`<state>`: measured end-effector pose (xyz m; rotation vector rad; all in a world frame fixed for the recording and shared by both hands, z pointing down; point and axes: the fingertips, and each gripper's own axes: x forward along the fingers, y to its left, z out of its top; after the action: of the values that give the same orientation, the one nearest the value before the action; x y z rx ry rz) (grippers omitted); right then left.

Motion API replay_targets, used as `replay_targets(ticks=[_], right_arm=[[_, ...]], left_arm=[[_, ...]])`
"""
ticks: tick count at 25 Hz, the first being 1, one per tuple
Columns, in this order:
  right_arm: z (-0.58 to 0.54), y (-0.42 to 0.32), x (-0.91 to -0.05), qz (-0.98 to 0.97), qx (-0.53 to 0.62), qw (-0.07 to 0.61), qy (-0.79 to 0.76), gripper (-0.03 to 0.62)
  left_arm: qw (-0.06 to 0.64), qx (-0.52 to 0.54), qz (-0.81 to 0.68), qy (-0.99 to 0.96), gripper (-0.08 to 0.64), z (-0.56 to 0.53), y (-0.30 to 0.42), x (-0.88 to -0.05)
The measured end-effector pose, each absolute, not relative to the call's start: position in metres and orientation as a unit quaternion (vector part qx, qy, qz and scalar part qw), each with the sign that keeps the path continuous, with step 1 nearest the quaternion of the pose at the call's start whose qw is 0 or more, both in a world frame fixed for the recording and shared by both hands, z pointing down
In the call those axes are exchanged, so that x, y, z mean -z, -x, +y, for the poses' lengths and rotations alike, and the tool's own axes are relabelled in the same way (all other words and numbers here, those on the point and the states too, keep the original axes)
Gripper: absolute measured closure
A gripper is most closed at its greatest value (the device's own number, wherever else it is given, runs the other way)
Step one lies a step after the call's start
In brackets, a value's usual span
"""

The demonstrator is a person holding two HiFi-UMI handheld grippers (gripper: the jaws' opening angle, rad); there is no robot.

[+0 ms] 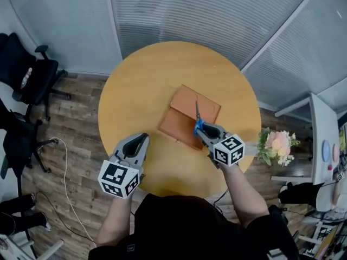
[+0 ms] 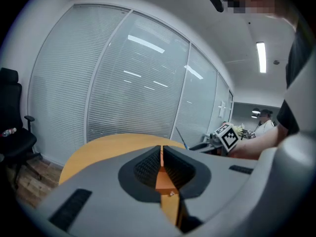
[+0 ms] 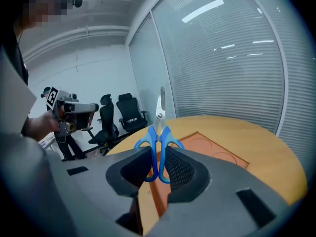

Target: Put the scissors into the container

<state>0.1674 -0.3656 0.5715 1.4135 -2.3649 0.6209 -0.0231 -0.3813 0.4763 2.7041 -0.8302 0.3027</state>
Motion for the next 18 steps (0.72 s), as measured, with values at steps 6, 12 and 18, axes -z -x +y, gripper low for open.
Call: replay_targets(ticks=[6, 12, 18], right_arm=[[-0.377, -0.164, -0.636, -0.821, -0.253, 0.225, -0.460, 0.492], [-0.380, -0.165, -0.686, -0.797, -0.272, 0.310, -0.441, 0.492], [-0.377, -0.162, -0.714, -0.769, -0.282, 0.396, -0.415, 0.492]], left_arm=[[0.160, -0.116, -0.301, -0.933, 0.534, -0.377, 0.021, -0.486], [0.171, -0.122, -0.320, -0.924, 0.534, -0.373, 0.030, -0.494], [0.180, -0.119, -0.331, -0.919, 0.534, -0.367, 0.038, -0.499]])
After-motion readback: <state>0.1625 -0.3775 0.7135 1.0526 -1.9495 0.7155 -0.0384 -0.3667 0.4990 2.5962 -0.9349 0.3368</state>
